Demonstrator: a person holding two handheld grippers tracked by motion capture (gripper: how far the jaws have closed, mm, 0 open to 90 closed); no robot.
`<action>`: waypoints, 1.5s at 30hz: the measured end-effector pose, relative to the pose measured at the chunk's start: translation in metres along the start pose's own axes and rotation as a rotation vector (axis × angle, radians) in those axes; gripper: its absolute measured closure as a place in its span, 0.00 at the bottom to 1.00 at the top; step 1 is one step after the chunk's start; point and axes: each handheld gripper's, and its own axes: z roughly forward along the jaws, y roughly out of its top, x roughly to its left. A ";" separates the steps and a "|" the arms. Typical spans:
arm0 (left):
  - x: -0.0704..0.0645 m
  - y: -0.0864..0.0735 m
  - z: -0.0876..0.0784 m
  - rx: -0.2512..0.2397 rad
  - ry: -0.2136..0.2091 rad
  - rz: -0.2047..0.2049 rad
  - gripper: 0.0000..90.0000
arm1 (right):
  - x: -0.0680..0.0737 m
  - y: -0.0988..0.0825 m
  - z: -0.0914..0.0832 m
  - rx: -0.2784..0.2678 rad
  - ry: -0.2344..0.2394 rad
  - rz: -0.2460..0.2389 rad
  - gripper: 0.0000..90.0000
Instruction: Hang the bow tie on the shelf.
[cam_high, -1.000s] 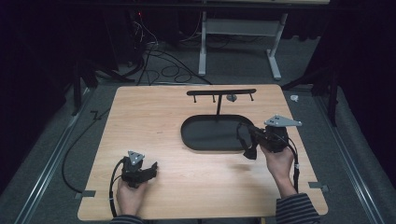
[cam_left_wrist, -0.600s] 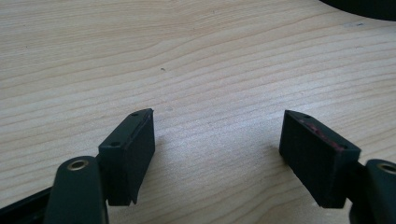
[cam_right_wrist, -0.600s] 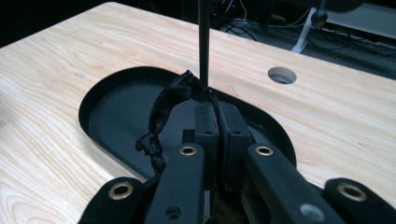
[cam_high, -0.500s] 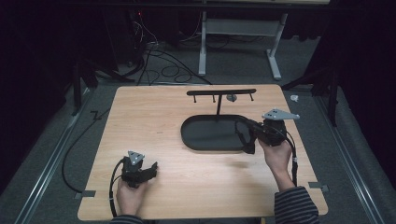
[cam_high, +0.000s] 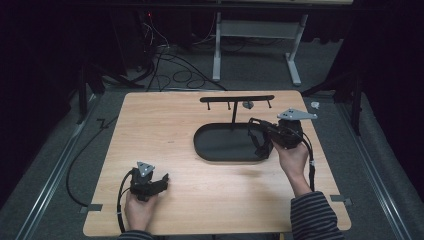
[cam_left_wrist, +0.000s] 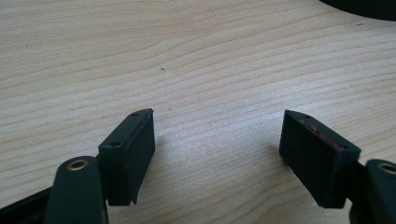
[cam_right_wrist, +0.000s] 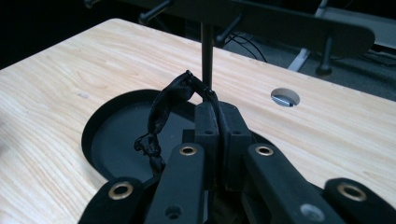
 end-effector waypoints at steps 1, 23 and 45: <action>0.000 0.000 0.000 0.000 0.000 0.000 0.30 | 0.000 0.002 0.000 -0.005 0.000 0.003 0.99; 0.000 0.000 0.000 0.000 -0.001 0.001 0.30 | -0.005 0.031 0.017 -0.014 -0.036 0.000 0.99; 0.000 0.000 0.000 0.001 -0.001 0.001 0.30 | -0.017 0.042 0.043 -0.010 -0.097 0.043 0.99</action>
